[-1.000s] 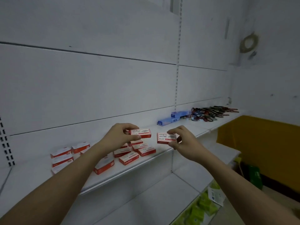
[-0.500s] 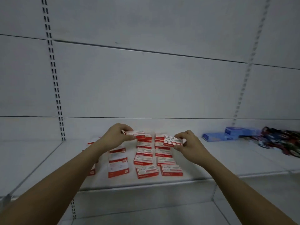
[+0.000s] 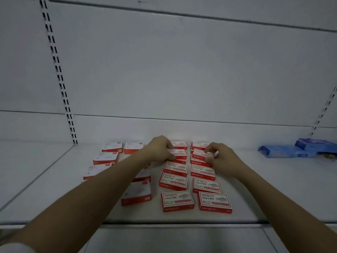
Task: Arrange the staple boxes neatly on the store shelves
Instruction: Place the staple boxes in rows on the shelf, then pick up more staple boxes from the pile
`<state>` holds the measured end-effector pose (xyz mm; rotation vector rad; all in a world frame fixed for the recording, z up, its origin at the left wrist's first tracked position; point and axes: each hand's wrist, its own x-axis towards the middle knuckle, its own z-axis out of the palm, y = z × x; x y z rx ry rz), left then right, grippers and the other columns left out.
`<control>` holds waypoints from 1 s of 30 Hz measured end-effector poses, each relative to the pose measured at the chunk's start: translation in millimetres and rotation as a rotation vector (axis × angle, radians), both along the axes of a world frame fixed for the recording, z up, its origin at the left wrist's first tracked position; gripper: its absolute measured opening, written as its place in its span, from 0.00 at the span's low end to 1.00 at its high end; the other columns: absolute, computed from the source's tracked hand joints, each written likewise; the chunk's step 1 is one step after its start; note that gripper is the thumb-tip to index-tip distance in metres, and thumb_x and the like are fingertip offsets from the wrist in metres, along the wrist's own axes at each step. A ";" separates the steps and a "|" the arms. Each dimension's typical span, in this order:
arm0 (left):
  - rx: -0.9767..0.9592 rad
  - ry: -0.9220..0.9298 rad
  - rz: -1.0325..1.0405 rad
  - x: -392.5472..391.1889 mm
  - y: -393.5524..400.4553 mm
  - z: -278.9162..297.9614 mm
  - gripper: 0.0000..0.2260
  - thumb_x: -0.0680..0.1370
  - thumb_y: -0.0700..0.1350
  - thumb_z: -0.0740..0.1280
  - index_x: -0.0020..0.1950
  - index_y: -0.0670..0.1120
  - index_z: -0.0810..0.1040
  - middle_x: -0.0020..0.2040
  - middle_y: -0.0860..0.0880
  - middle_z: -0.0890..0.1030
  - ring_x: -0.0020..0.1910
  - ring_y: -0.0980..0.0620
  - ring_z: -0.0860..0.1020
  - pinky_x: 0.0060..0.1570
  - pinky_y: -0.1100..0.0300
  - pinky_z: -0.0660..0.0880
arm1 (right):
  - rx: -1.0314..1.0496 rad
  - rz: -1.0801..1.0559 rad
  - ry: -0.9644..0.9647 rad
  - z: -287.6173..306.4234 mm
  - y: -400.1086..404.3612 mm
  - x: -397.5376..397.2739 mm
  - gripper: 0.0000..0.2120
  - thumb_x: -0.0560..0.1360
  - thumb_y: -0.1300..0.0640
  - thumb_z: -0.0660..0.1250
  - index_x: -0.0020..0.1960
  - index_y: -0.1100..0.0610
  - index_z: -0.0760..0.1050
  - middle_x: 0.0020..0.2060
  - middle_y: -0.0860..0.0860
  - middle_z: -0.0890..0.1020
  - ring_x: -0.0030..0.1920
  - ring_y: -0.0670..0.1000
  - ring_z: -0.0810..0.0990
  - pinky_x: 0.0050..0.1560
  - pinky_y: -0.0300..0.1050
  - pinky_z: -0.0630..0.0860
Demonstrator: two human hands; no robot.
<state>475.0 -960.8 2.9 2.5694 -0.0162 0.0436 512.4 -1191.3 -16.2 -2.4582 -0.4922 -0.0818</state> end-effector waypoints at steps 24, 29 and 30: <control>0.284 -0.134 0.637 -192.9 83.0 14.9 0.19 0.77 0.62 0.61 0.61 0.53 0.77 0.58 0.51 0.79 0.59 0.49 0.75 0.57 0.52 0.72 | -0.018 0.586 -0.160 46.6 145.1 -94.9 0.10 0.76 0.48 0.63 0.42 0.52 0.77 0.40 0.47 0.82 0.42 0.50 0.79 0.48 0.52 0.78; 0.270 -0.154 0.794 -281.0 166.5 23.3 0.20 0.77 0.63 0.59 0.60 0.53 0.78 0.59 0.51 0.79 0.59 0.49 0.74 0.57 0.52 0.72 | -0.095 0.712 -0.184 77.3 237.0 -149.3 0.09 0.76 0.48 0.63 0.43 0.51 0.77 0.42 0.47 0.80 0.43 0.50 0.79 0.48 0.50 0.77; 0.275 -0.151 0.822 -298.9 184.9 24.3 0.20 0.77 0.63 0.59 0.61 0.52 0.78 0.59 0.51 0.79 0.59 0.49 0.74 0.58 0.52 0.72 | -0.095 0.735 -0.185 78.5 259.3 -164.8 0.08 0.76 0.48 0.63 0.42 0.50 0.77 0.42 0.47 0.80 0.43 0.50 0.79 0.48 0.50 0.77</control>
